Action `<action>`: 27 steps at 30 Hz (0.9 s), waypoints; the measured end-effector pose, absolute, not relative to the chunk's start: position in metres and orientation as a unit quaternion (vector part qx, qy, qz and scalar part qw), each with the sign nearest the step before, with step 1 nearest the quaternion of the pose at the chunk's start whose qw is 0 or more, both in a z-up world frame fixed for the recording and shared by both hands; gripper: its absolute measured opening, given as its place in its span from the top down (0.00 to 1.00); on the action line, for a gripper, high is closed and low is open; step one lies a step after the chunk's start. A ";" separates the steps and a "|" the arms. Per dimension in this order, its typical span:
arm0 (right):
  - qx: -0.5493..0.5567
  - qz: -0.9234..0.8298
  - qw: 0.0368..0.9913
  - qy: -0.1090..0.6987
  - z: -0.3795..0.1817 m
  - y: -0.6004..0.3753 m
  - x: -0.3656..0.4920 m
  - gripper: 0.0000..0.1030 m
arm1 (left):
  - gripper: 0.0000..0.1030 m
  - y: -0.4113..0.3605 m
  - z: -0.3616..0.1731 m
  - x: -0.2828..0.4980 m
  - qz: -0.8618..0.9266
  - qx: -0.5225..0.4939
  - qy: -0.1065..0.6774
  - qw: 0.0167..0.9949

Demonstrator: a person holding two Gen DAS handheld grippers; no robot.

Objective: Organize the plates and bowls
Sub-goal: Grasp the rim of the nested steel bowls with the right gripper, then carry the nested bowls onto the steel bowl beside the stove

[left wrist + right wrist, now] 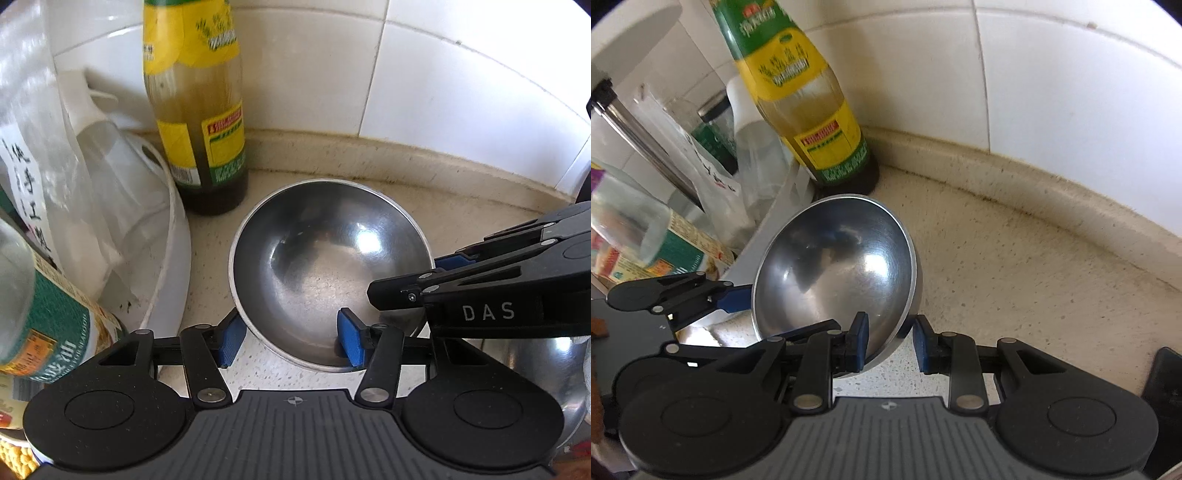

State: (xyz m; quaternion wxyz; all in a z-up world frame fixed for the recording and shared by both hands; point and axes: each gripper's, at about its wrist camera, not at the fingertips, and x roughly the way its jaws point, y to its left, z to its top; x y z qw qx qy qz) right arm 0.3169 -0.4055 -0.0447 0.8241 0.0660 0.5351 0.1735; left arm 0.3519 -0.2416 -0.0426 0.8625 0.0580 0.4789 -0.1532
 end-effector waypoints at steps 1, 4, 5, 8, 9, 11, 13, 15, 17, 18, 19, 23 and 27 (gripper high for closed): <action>0.065 0.174 0.825 0.533 -0.041 -0.406 0.316 0.68 | 0.40 -0.242 -0.040 0.351 -0.155 0.058 0.476 0.864; 0.064 0.171 0.829 0.528 -0.032 -0.408 0.312 0.68 | 0.39 -0.243 -0.030 0.347 -0.159 0.061 0.467 0.868; 0.063 0.170 0.830 0.527 -0.029 -0.409 0.311 0.68 | 0.39 -0.245 -0.028 0.346 -0.161 0.063 0.464 0.869; 0.061 0.166 0.833 0.525 -0.020 -0.412 0.303 0.68 | 0.39 -0.248 -0.021 0.341 -0.166 0.068 0.459 0.870; 0.059 0.164 0.834 0.524 -0.016 -0.414 0.300 0.68 | 0.39 -0.249 -0.018 0.340 -0.168 0.070 0.457 0.871; 0.056 0.158 0.837 0.521 -0.009 -0.418 0.294 0.68 | 0.39 -0.253 -0.013 0.335 -0.175 0.074 0.454 0.870; 0.057 0.153 0.841 0.515 0.000 -0.422 0.286 0.68 | 0.39 -0.257 -0.006 0.330 -0.182 0.077 0.450 0.871; 0.060 0.148 0.846 0.509 0.010 -0.428 0.278 0.68 | 0.39 -0.262 0.001 0.327 -0.190 0.080 0.444 0.872; 0.065 0.143 0.849 0.505 0.017 -0.433 0.269 0.68 | 0.38 -0.267 0.011 0.321 -0.196 0.086 0.435 0.875; 0.065 0.139 0.851 0.503 0.020 -0.436 0.264 0.68 | 0.37 -0.270 0.015 0.318 -0.200 0.089 0.431 0.876; 0.064 0.136 0.853 0.501 0.023 -0.438 0.258 0.68 | 0.37 -0.273 0.019 0.314 -0.204 0.093 0.427 0.876; 0.064 0.120 0.858 0.496 0.032 -0.447 0.236 0.68 | 0.36 -0.287 0.028 0.298 -0.221 0.111 0.418 0.874; 0.066 0.104 0.859 0.497 0.037 -0.458 0.217 0.68 | 0.36 -0.302 0.030 0.280 -0.239 0.126 0.414 0.869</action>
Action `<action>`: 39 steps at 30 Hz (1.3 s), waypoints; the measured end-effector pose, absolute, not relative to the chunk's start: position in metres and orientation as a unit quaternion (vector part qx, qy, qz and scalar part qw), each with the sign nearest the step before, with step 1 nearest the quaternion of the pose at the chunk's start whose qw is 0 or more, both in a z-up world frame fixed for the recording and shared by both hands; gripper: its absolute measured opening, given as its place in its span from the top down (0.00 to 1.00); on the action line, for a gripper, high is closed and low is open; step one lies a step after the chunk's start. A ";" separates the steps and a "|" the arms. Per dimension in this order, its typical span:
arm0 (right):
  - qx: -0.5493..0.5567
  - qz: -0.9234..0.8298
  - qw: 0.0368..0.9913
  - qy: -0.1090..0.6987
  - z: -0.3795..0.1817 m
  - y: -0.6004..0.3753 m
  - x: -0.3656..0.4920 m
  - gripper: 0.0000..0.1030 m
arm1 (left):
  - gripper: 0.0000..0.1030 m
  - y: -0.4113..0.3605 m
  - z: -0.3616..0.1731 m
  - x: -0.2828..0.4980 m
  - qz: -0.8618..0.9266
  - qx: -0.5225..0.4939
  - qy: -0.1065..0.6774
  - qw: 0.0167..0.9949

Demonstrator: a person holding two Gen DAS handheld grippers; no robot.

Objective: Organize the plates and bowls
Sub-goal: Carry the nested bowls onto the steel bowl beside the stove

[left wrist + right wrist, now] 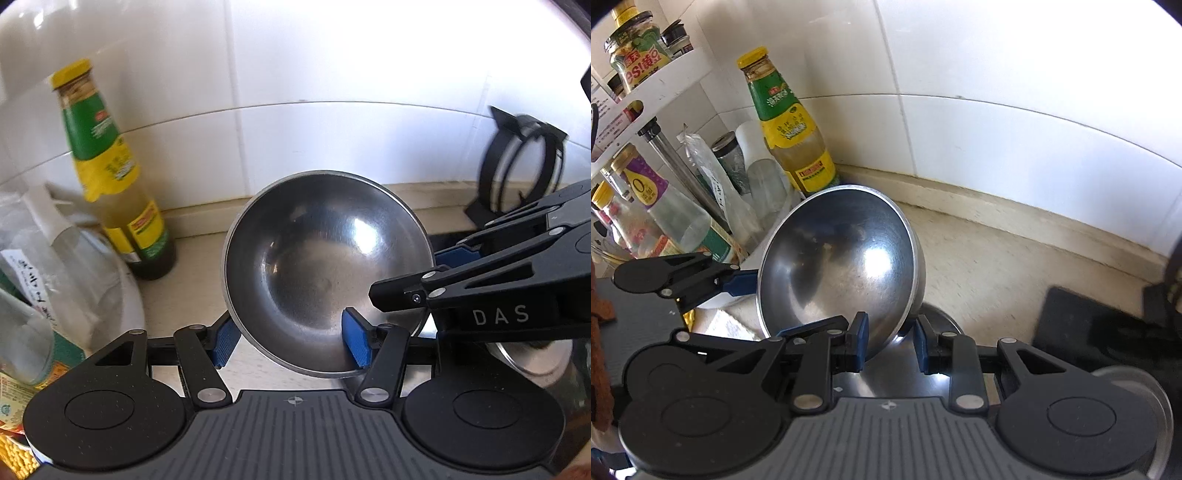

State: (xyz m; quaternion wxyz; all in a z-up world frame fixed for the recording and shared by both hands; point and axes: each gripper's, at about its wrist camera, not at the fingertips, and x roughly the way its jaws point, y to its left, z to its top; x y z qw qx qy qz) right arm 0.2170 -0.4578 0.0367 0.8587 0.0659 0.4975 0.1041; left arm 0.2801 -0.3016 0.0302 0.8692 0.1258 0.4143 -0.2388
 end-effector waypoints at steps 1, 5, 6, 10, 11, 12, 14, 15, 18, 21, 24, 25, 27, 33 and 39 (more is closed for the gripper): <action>0.067 0.100 0.858 0.499 0.037 -0.460 0.214 0.68 | 0.36 -0.305 0.030 0.277 -0.243 0.128 0.414 0.868; 0.071 0.090 0.854 0.507 0.037 -0.468 0.200 0.68 | 0.36 -0.315 0.028 0.264 -0.257 0.139 0.413 0.862; 0.071 0.088 0.853 0.510 0.035 -0.467 0.199 0.68 | 0.36 -0.317 0.027 0.262 -0.260 0.141 0.414 0.861; 0.071 0.085 0.845 0.523 0.029 -0.468 0.192 0.68 | 0.35 -0.319 0.022 0.252 -0.272 0.149 0.421 0.852; 0.071 0.084 0.844 0.526 0.027 -0.469 0.191 0.68 | 0.35 -0.319 0.021 0.249 -0.274 0.151 0.422 0.851; 0.072 0.083 0.842 0.528 0.025 -0.469 0.190 0.68 | 0.35 -0.319 0.021 0.247 -0.276 0.152 0.423 0.850; 0.074 0.082 0.838 0.534 0.021 -0.471 0.187 0.68 | 0.35 -0.320 0.017 0.245 -0.277 0.156 0.427 0.847; 0.075 0.082 0.836 0.537 0.018 -0.471 0.187 0.68 | 0.35 -0.321 0.015 0.244 -0.278 0.158 0.429 0.845; 0.075 0.082 0.831 0.545 0.012 -0.470 0.188 0.68 | 0.35 -0.322 0.009 0.242 -0.280 0.161 0.436 0.840; 0.076 0.083 0.828 0.549 0.009 -0.471 0.189 0.68 | 0.35 -0.322 0.005 0.243 -0.282 0.162 0.441 0.837; 0.073 0.083 0.829 0.548 0.009 -0.472 0.189 0.67 | 0.34 -0.321 0.003 0.245 -0.285 0.159 0.443 0.835; 0.072 0.083 0.830 0.548 0.009 -0.472 0.189 0.67 | 0.34 -0.321 0.003 0.246 -0.286 0.157 0.443 0.835; 0.069 0.081 0.831 0.546 0.009 -0.472 0.190 0.67 | 0.34 -0.320 0.002 0.247 -0.288 0.155 0.444 0.834; 0.056 0.074 0.835 0.542 0.013 -0.472 0.189 0.65 | 0.30 -0.320 0.003 0.246 -0.291 0.159 0.435 0.837; 0.058 0.064 0.835 0.544 0.011 -0.479 0.189 0.61 | 0.28 -0.316 0.005 0.246 -0.285 0.156 0.432 0.841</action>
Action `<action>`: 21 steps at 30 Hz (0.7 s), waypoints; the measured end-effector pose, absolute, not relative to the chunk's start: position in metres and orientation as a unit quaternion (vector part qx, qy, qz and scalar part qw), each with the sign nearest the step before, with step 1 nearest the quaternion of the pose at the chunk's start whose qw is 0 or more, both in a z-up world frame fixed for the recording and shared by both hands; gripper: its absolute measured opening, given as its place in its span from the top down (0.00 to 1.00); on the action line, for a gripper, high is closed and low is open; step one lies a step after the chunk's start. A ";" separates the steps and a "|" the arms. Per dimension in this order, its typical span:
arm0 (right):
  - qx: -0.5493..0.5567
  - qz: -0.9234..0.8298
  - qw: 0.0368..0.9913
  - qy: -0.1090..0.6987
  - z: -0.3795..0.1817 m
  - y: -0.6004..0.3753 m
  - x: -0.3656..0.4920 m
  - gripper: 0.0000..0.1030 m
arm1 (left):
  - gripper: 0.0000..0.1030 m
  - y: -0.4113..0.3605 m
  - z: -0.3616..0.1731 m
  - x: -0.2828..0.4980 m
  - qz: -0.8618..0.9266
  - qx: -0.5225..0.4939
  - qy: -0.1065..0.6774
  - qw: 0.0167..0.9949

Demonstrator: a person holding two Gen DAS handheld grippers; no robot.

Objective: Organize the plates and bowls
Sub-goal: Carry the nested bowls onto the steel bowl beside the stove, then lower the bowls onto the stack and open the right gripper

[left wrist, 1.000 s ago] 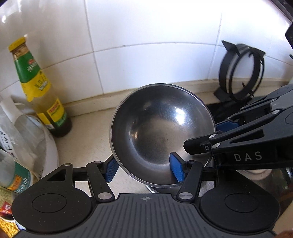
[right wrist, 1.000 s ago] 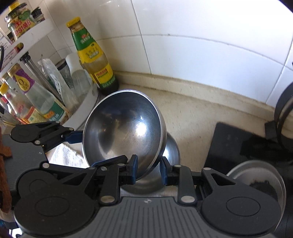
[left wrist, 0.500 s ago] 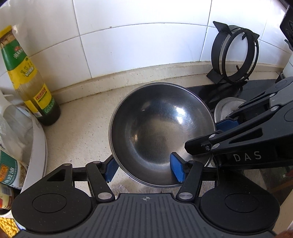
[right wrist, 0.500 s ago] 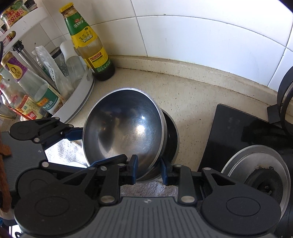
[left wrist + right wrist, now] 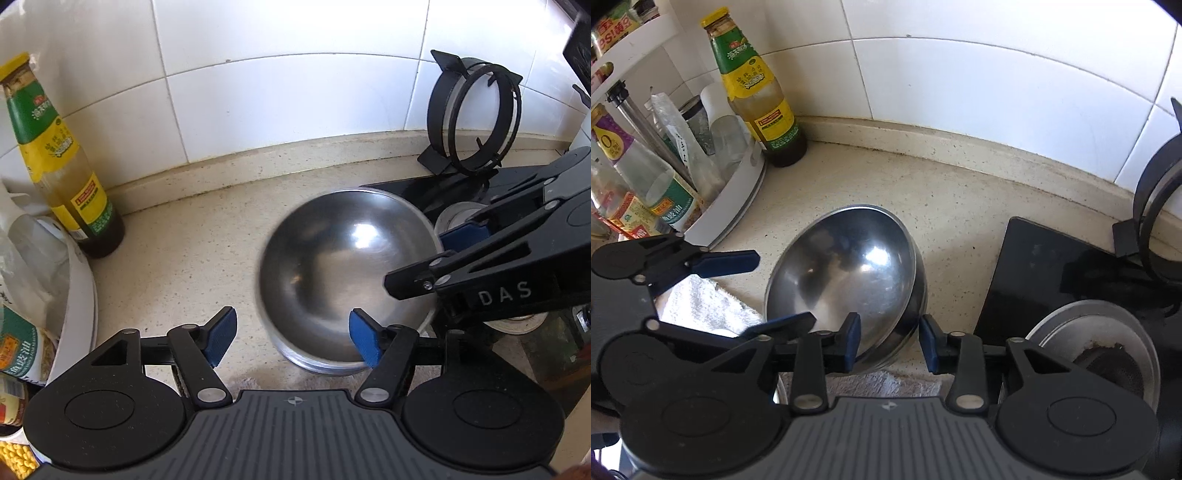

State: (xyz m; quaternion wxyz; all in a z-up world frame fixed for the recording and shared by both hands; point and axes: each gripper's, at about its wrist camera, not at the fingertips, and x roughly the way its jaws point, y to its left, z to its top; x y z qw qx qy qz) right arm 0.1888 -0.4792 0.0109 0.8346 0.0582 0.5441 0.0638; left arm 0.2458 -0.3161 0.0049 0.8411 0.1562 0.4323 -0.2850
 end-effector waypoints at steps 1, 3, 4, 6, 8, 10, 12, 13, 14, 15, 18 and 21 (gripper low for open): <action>0.057 0.063 0.835 0.544 0.011 -0.479 0.188 0.61 | 0.28 -0.315 0.005 0.246 -0.284 0.155 0.432 0.842; 0.055 0.063 0.835 0.545 0.011 -0.479 0.187 0.59 | 0.27 -0.313 0.006 0.246 -0.282 0.154 0.432 0.843; 0.052 0.062 0.835 0.544 0.012 -0.479 0.187 0.58 | 0.26 -0.312 0.006 0.245 -0.281 0.155 0.432 0.843; 0.045 0.057 0.838 0.541 0.014 -0.479 0.186 0.55 | 0.26 -0.310 0.007 0.244 -0.278 0.157 0.430 0.844; 0.044 0.053 0.840 0.538 0.016 -0.481 0.185 0.55 | 0.25 -0.309 0.008 0.243 -0.278 0.158 0.428 0.845; 0.042 0.047 0.846 0.530 0.019 -0.483 0.183 0.55 | 0.24 -0.308 0.010 0.241 -0.278 0.159 0.424 0.847; 0.041 0.044 0.853 0.519 0.021 -0.484 0.182 0.55 | 0.23 -0.305 0.011 0.239 -0.278 0.159 0.420 0.849; 0.039 0.044 0.855 0.515 0.021 -0.484 0.183 0.55 | 0.22 -0.304 0.012 0.239 -0.278 0.160 0.418 0.850; 0.034 0.044 0.858 0.511 0.020 -0.482 0.183 0.55 | 0.22 -0.303 0.013 0.238 -0.277 0.161 0.417 0.851; 0.027 0.043 0.859 0.509 0.017 -0.481 0.184 0.55 | 0.21 -0.301 0.013 0.237 -0.275 0.162 0.415 0.852; 0.017 0.046 0.853 0.519 0.006 -0.476 0.190 0.55 | 0.21 -0.297 0.016 0.232 -0.269 0.162 0.408 0.857; 0.018 0.049 0.849 0.525 -0.003 -0.474 0.194 0.55 | 0.20 -0.292 0.019 0.228 -0.262 0.158 0.406 0.861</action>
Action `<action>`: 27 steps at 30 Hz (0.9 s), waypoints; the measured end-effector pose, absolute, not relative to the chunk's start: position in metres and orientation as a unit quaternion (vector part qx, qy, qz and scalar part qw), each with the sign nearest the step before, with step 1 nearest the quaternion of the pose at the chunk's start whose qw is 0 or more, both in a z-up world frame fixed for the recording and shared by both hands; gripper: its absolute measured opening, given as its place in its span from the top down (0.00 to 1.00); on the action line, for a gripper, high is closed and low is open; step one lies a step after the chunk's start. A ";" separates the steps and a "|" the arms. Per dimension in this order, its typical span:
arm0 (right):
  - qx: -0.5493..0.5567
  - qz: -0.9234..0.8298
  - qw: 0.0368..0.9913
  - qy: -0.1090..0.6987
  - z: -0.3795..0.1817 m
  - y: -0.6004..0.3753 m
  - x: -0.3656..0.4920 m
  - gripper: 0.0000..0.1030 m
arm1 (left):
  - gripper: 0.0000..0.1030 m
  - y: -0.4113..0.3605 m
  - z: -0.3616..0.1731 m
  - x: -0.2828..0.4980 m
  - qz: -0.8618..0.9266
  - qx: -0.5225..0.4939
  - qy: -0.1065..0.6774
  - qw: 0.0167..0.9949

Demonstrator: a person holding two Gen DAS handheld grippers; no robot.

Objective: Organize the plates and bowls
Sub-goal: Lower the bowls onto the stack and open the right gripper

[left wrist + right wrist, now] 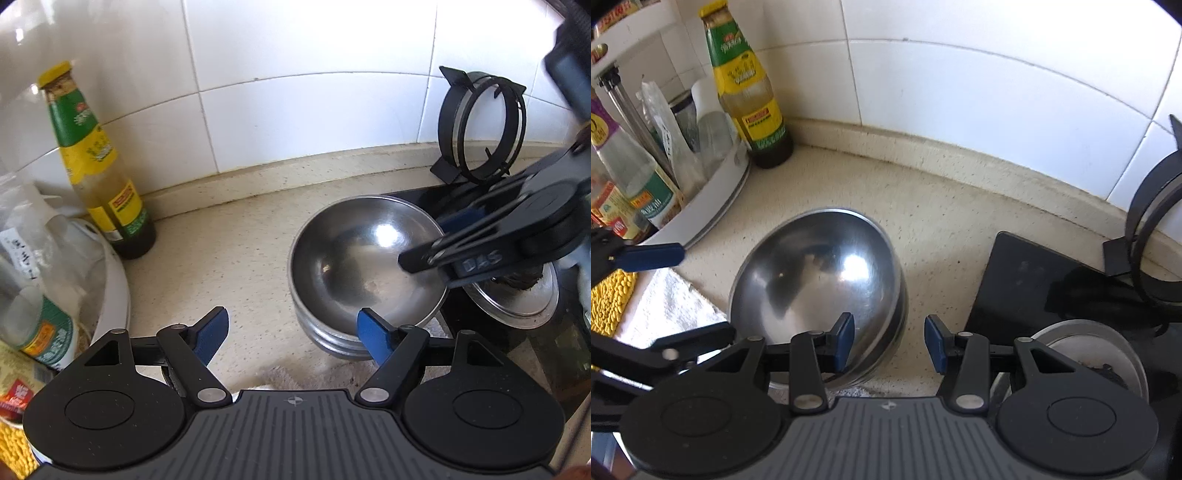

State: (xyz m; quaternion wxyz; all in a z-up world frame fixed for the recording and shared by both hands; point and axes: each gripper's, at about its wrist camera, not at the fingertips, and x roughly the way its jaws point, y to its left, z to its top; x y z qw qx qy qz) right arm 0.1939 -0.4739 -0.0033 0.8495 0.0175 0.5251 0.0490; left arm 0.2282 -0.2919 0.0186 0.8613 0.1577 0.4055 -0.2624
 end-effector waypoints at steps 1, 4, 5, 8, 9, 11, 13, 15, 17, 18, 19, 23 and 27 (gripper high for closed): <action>0.017 0.050 0.848 0.527 -0.006 -0.473 0.195 0.55 | 0.20 -0.290 0.019 0.227 -0.260 0.157 0.405 0.862; 0.021 0.059 0.845 0.530 -0.011 -0.471 0.197 0.55 | 0.19 -0.285 0.019 0.224 -0.255 0.152 0.408 0.863; 0.022 0.061 0.845 0.532 -0.011 -0.471 0.197 0.55 | 0.19 -0.284 0.018 0.224 -0.254 0.151 0.410 0.863; 0.033 0.063 0.843 0.533 -0.010 -0.471 0.197 0.54 | 0.19 -0.280 0.019 0.223 -0.252 0.149 0.413 0.863; 0.039 0.064 0.843 0.532 -0.009 -0.473 0.196 0.54 | 0.19 -0.279 0.020 0.223 -0.252 0.148 0.413 0.863; 0.052 0.069 0.844 0.530 -0.006 -0.477 0.196 0.54 | 0.19 -0.275 0.022 0.222 -0.251 0.145 0.412 0.864; 0.070 0.070 0.844 0.527 -0.001 -0.483 0.195 0.51 | 0.16 -0.270 0.025 0.223 -0.253 0.144 0.410 0.864; 0.088 0.074 0.844 0.524 0.004 -0.488 0.195 0.43 | 0.15 -0.267 0.027 0.224 -0.258 0.148 0.407 0.864; 0.098 0.071 0.846 0.519 0.008 -0.491 0.194 0.39 | 0.11 -0.266 0.028 0.225 -0.269 0.155 0.402 0.861; 0.102 0.069 0.847 0.517 0.009 -0.492 0.193 0.38 | 0.09 -0.265 0.027 0.227 -0.275 0.159 0.400 0.860; 0.106 0.067 0.847 0.516 0.010 -0.493 0.193 0.38 | 0.08 -0.264 0.026 0.229 -0.280 0.161 0.399 0.858; 0.133 0.060 0.838 0.526 0.007 -0.498 0.191 0.33 | 0.08 -0.264 0.019 0.238 -0.313 0.175 0.404 0.842; 0.163 0.046 0.827 0.536 -0.003 -0.502 0.187 0.30 | 0.07 -0.267 0.010 0.246 -0.353 0.198 0.402 0.821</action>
